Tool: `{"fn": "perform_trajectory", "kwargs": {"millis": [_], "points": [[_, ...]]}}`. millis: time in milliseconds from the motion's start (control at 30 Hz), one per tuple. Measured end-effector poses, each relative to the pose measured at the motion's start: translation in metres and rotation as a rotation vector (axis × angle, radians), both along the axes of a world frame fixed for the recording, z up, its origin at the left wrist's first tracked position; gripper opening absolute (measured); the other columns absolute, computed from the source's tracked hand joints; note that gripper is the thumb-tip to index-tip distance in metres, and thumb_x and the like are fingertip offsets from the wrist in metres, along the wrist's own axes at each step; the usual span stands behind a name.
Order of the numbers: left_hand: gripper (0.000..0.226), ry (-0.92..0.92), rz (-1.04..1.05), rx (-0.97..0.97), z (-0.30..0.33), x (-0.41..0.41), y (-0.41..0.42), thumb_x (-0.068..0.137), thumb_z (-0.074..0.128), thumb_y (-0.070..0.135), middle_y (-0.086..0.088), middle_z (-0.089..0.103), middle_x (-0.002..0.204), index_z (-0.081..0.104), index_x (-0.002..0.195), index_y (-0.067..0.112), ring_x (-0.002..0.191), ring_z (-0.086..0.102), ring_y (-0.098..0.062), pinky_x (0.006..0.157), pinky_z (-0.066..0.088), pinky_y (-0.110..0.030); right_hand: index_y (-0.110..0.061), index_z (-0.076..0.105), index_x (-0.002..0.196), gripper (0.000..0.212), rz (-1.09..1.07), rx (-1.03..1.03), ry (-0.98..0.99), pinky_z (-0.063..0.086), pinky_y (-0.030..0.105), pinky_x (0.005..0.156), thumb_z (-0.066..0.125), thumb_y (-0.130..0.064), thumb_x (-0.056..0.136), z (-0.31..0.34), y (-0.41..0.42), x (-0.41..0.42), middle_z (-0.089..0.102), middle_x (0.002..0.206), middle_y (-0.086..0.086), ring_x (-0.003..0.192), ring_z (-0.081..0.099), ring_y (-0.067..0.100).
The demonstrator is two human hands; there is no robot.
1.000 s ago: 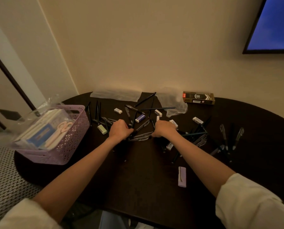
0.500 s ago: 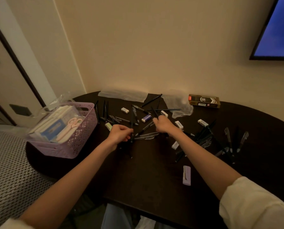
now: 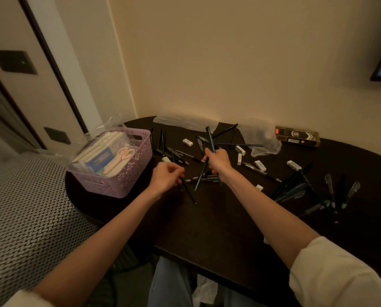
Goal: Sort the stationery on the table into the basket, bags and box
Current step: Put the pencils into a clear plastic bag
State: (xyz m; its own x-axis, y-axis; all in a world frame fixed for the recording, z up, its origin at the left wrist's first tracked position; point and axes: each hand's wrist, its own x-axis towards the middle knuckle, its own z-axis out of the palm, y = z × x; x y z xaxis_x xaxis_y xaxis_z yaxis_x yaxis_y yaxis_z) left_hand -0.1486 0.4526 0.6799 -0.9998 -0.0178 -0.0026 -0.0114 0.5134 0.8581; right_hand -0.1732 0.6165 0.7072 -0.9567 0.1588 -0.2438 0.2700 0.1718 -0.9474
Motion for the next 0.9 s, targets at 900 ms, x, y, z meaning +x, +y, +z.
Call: {"fn": "perform_trajectory", "kwargs": {"millis": [900], "points": [[0.011,-0.332,0.236,0.279,-0.005,0.000,-0.045,0.087,0.067,0.014,-0.004,0.058,0.069,0.064,0.077,0.009,0.055,0.049,-0.011,0.049,0.039,-0.021,-0.012,0.058,0.100,0.026,0.357,0.619,0.003,0.052,0.034,0.078,0.074,-0.019,0.081,-0.027,-0.049,0.002,0.063,0.093,0.003,0.089,0.062,0.017]]}}
